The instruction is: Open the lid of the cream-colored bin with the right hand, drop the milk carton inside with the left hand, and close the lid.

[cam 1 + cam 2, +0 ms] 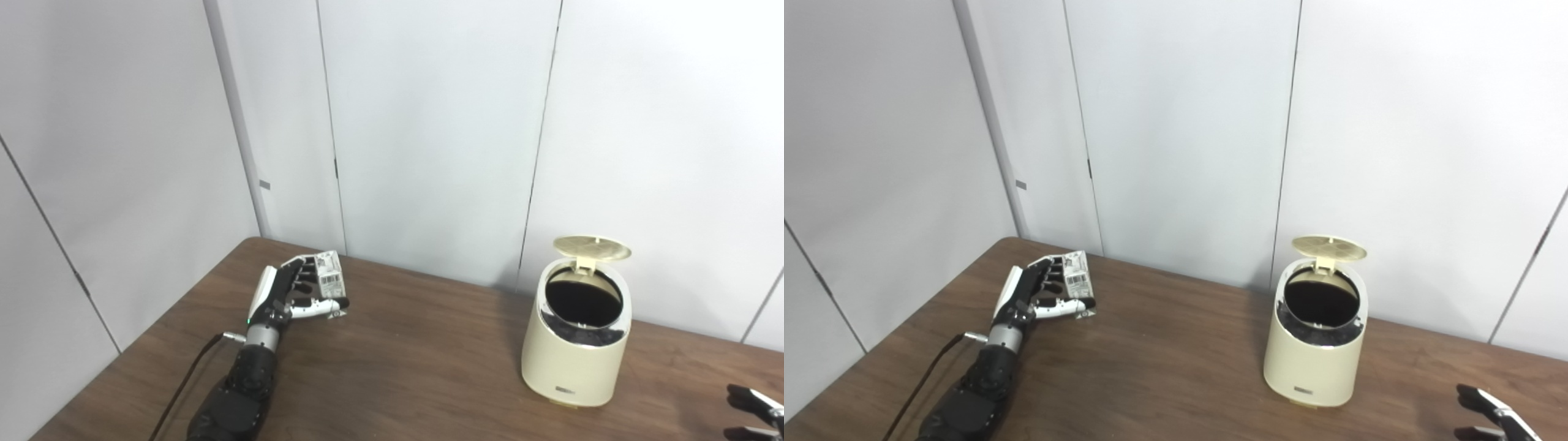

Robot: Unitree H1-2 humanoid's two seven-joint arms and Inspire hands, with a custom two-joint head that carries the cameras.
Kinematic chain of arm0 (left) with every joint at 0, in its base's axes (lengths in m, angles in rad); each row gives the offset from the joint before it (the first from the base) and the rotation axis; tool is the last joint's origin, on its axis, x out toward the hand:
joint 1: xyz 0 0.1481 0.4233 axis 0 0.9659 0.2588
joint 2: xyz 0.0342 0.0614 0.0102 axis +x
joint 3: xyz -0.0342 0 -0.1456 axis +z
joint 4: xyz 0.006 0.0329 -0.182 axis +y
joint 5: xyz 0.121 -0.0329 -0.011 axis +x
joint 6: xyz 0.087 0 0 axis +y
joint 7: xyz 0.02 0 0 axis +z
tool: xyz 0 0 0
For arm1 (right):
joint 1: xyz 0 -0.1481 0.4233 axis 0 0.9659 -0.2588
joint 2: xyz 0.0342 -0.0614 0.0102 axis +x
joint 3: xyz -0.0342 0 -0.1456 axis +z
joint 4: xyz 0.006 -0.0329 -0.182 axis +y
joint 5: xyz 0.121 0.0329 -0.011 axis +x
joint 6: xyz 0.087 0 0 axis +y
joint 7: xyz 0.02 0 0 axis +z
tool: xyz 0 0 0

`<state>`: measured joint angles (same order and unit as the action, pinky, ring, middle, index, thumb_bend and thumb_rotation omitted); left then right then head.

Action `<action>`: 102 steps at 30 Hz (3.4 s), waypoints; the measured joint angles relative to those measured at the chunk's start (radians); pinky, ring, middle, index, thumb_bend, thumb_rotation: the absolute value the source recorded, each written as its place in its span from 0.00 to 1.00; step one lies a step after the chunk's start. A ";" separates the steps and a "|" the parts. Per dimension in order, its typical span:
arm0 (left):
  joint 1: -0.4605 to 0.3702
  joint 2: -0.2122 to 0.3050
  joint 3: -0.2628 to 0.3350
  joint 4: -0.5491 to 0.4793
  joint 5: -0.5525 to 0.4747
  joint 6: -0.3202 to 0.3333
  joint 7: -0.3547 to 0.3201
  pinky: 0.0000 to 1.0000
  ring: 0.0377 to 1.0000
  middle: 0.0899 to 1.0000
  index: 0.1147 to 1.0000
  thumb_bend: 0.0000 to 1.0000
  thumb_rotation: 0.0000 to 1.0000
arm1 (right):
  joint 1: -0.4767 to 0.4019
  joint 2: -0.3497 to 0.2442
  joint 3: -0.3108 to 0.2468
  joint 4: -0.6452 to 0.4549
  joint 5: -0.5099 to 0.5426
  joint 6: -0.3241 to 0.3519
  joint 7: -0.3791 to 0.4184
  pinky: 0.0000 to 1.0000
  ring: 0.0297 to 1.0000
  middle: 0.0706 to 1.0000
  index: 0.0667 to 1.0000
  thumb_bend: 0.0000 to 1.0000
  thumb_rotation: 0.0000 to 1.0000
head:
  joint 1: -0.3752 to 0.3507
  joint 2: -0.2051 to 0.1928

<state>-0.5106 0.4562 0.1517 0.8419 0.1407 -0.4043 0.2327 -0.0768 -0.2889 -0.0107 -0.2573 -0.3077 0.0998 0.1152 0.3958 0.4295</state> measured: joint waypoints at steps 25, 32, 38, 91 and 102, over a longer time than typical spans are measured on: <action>-0.017 -0.030 -0.010 0.012 -0.075 -0.028 0.035 0.34 0.36 0.40 0.43 0.52 0.00 | 0.024 -0.002 -0.007 -0.021 -0.003 0.008 0.006 0.35 0.67 0.81 0.82 0.99 0.64 | -0.009 0.018; 0.010 -0.040 -0.015 -0.092 -0.070 -0.028 0.029 0.37 0.40 0.43 0.45 0.51 0.00 | 0.024 0.004 -0.006 -0.018 -0.003 0.009 0.005 0.34 0.70 0.81 0.83 0.98 0.61 | -0.037 0.015; 0.040 -0.059 -0.023 -0.243 -0.076 -0.028 -0.015 0.35 0.39 0.44 0.47 0.50 0.00 | 0.022 0.010 -0.001 0.001 -0.011 0.006 0.000 0.45 0.74 0.84 0.85 0.91 0.54 | -0.100 0.015; -0.137 -0.418 -0.262 -0.430 -0.057 -0.032 -0.178 0.46 0.43 0.42 0.45 0.51 0.00 | -0.021 0.129 0.068 -0.049 -0.137 0.102 -0.047 0.71 0.83 0.90 0.89 0.80 0.21 | -0.443 0.018; -0.178 -0.445 -0.300 -0.321 -0.059 -0.034 -0.159 0.48 0.43 0.42 0.44 0.51 0.00 | -0.003 0.131 0.077 -0.078 -0.160 0.130 -0.041 0.73 0.83 0.90 0.90 0.78 0.24 | -0.468 0.037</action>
<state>-0.6882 0.0113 -0.1482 0.5210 0.0815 -0.4387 0.0736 -0.0794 -0.1580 0.0661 -0.3355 -0.4680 0.2294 0.0746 -0.0721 0.4663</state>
